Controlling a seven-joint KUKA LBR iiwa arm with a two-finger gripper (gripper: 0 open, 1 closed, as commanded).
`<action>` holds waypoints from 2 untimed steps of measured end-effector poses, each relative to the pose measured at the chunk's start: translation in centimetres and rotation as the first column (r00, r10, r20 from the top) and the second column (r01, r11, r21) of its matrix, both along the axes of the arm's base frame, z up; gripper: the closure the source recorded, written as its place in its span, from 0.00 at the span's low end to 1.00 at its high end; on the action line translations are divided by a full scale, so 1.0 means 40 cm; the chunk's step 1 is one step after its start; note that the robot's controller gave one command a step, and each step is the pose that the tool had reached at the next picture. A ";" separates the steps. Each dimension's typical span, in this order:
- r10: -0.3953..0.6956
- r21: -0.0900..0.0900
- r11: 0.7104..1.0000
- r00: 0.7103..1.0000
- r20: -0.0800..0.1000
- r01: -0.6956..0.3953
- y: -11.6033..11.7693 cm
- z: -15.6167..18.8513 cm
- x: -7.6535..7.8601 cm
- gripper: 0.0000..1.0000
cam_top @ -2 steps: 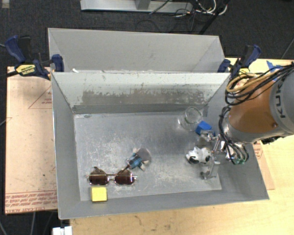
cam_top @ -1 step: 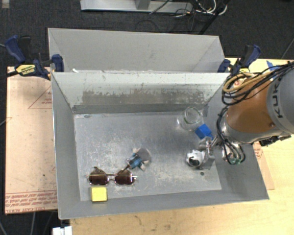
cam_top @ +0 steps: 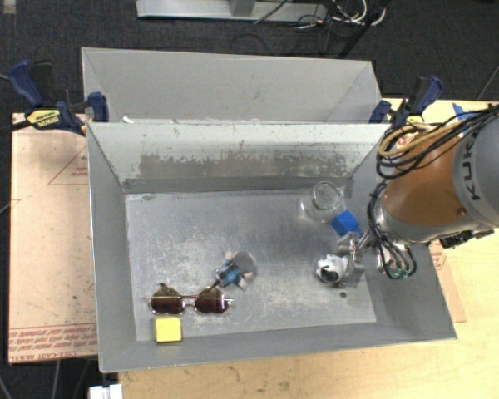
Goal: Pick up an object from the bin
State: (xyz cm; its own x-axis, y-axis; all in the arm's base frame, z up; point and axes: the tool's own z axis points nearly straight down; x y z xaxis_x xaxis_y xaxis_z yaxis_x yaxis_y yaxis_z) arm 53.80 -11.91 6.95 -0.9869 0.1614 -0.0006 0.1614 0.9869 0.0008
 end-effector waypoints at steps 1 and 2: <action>0.000 0.001 1.000 1.000 -0.003 0.000 0.001 0.007 -0.003 1.00; 0.000 0.003 1.000 1.000 -0.010 0.000 0.002 0.058 -0.008 1.00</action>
Offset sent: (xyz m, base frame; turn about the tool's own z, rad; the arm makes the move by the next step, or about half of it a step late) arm -0.0002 0.0000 0.0630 0.0000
